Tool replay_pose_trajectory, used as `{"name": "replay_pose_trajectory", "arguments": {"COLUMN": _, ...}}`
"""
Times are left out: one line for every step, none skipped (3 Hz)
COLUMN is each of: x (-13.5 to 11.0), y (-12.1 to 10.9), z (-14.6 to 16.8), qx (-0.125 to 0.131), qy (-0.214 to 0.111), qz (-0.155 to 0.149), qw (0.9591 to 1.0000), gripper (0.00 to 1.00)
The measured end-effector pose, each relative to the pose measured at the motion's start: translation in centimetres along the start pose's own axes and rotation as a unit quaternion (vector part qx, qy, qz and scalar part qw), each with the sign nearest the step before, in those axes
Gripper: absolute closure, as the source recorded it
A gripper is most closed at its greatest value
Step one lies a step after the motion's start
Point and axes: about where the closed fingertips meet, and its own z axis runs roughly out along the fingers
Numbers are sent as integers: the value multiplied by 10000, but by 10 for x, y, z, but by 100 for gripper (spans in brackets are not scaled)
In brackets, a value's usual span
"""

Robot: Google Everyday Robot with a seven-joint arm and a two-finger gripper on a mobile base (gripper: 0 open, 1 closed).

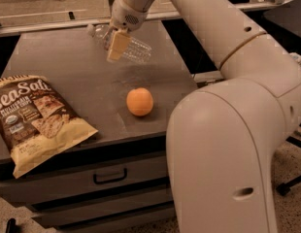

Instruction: Knock water bottle over

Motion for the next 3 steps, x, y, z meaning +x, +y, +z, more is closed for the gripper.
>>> {"name": "replay_pose_trajectory", "arguments": {"x": 0, "y": 0, "z": 5, "qx": -31, "qy": -8, "qz": 9, "qw": 10000, "gripper": 0}}
{"name": "replay_pose_trajectory", "arguments": {"x": 1, "y": 0, "z": 6, "qx": -29, "qy": -11, "qz": 16, "qw": 10000, "gripper": 0}}
{"name": "replay_pose_trajectory", "arguments": {"x": 14, "y": -3, "z": 7, "qx": 4, "qy": -60, "qz": 130, "qw": 9999, "gripper": 0}}
